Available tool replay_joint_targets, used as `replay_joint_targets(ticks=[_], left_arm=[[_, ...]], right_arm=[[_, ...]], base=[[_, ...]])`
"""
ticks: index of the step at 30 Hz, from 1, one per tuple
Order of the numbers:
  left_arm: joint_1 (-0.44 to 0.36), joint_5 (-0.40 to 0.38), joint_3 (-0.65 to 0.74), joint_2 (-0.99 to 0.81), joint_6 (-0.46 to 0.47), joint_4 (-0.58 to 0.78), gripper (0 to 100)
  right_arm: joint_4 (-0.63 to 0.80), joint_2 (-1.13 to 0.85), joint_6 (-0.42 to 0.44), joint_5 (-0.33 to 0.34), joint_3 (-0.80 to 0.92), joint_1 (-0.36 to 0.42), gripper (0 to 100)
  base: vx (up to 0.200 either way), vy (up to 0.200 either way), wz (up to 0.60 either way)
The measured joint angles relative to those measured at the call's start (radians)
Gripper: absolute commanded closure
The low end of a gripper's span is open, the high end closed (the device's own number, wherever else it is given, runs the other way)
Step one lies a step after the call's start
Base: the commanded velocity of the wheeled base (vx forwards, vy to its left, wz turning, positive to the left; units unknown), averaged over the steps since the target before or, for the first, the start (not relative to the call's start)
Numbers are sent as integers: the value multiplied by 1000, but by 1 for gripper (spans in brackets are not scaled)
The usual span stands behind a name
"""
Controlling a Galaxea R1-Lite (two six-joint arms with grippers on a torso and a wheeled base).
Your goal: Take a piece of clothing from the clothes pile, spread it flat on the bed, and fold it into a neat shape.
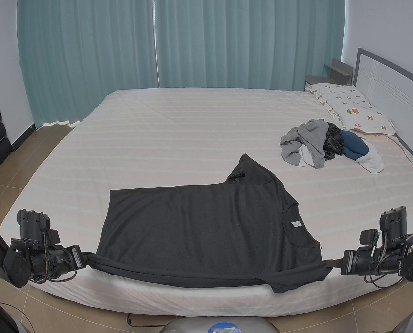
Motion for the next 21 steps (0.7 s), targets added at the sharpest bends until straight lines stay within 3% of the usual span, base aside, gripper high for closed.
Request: replay_joint_targets(ticks=[16, 21], left_arm=[[-5, 1, -22, -34, -21, 8, 100], [-4, 8, -16, -46, -19, 64, 100]], right_arm=[[-6, -9, 23, 1, -69, -24, 100], [-6, -10, 24, 1, -71, -23, 100]], base=[[0, 0, 0], [0, 0, 0]])
